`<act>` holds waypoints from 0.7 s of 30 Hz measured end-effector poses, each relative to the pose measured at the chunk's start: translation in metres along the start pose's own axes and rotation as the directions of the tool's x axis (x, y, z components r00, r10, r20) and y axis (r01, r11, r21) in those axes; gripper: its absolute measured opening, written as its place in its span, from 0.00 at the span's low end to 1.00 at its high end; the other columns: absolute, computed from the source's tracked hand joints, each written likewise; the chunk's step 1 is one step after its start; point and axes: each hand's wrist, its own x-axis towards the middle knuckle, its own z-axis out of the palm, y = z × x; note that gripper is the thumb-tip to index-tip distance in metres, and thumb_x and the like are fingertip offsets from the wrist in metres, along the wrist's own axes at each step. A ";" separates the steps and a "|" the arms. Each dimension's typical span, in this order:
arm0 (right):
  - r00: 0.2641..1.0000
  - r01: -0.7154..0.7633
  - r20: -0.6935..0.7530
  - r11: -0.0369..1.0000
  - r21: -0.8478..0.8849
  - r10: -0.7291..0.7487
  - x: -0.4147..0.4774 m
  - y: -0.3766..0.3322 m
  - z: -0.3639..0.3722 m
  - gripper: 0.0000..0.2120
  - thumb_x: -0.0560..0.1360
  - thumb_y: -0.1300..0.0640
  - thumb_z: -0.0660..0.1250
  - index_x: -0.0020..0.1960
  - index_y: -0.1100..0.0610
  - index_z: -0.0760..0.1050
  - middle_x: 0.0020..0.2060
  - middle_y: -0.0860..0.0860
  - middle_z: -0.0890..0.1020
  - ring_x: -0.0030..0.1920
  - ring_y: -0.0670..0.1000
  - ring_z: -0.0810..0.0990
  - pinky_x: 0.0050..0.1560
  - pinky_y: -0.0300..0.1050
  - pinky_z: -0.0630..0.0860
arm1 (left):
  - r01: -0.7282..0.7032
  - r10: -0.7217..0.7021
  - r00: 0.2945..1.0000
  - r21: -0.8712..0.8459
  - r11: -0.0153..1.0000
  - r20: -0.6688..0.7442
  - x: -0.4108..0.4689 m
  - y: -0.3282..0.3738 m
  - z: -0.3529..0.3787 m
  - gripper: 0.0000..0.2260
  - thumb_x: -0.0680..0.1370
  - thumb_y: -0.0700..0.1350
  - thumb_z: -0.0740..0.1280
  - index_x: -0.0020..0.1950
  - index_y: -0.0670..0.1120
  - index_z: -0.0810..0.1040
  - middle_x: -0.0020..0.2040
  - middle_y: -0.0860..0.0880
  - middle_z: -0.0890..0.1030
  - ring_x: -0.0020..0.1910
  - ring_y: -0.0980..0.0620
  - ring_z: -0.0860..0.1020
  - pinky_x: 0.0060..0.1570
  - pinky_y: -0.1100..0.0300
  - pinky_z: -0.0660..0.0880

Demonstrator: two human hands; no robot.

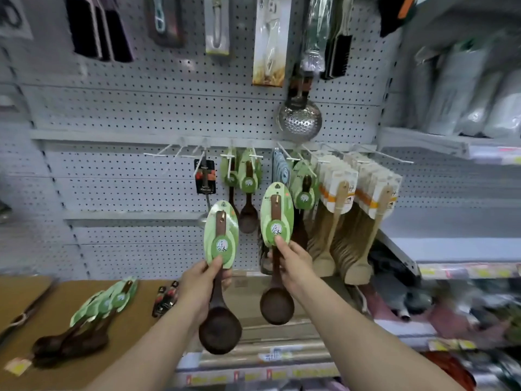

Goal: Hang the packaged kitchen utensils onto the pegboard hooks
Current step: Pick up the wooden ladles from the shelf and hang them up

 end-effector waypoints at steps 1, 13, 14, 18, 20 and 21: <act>1.000 0.010 -0.005 1.000 -0.008 -0.010 0.003 -0.004 -0.005 0.07 0.77 0.55 0.73 0.51 0.58 0.83 0.38 0.54 0.85 0.37 0.51 0.82 0.40 0.47 0.79 | -0.004 0.004 1.000 -0.010 1.000 0.016 0.001 0.000 0.008 0.08 0.80 0.43 0.67 0.52 0.38 0.80 0.37 0.41 0.83 0.35 0.48 0.81 0.36 0.60 0.82; 0.997 0.041 0.070 0.987 -0.152 -0.030 0.042 -0.011 -0.004 0.11 0.74 0.51 0.76 0.54 0.55 0.85 0.47 0.54 0.88 0.47 0.52 0.86 0.54 0.50 0.82 | -0.045 0.045 0.998 0.011 0.999 0.035 0.016 0.004 0.037 0.11 0.81 0.44 0.67 0.58 0.39 0.80 0.50 0.39 0.86 0.48 0.46 0.84 0.40 0.60 0.81; 0.997 0.043 0.074 0.985 -0.165 -0.032 0.044 -0.009 0.001 0.12 0.74 0.50 0.76 0.53 0.55 0.85 0.47 0.53 0.88 0.48 0.51 0.86 0.51 0.48 0.82 | -0.047 0.047 0.999 0.015 0.999 0.023 0.018 0.004 0.033 0.11 0.81 0.45 0.67 0.57 0.39 0.80 0.49 0.40 0.86 0.48 0.46 0.84 0.42 0.58 0.80; 0.993 0.037 0.114 0.991 -0.127 -0.023 0.049 -0.005 0.022 0.12 0.74 0.51 0.76 0.55 0.55 0.84 0.46 0.51 0.88 0.48 0.51 0.86 0.44 0.44 0.81 | -0.064 0.064 0.998 -0.009 0.998 0.003 0.018 0.012 0.022 0.09 0.80 0.44 0.67 0.55 0.40 0.81 0.48 0.39 0.86 0.45 0.46 0.85 0.39 0.62 0.80; 0.991 0.016 0.135 0.997 -0.080 -0.005 0.049 -0.009 0.032 0.09 0.76 0.53 0.74 0.55 0.55 0.84 0.46 0.51 0.88 0.46 0.50 0.87 0.41 0.42 0.81 | -0.073 0.073 0.997 -0.022 0.997 0.001 0.018 0.016 0.017 0.09 0.80 0.44 0.67 0.54 0.39 0.81 0.47 0.37 0.85 0.41 0.48 0.84 0.35 0.64 0.80; 0.990 0.008 0.139 0.998 -0.063 0.001 0.050 -0.011 0.035 0.09 0.76 0.54 0.74 0.55 0.55 0.83 0.45 0.52 0.88 0.45 0.50 0.87 0.40 0.42 0.81 | -0.076 0.076 0.997 -0.022 0.997 0.004 0.019 0.018 0.014 0.09 0.80 0.44 0.67 0.54 0.39 0.81 0.47 0.37 0.85 0.40 0.48 0.84 0.35 0.63 0.80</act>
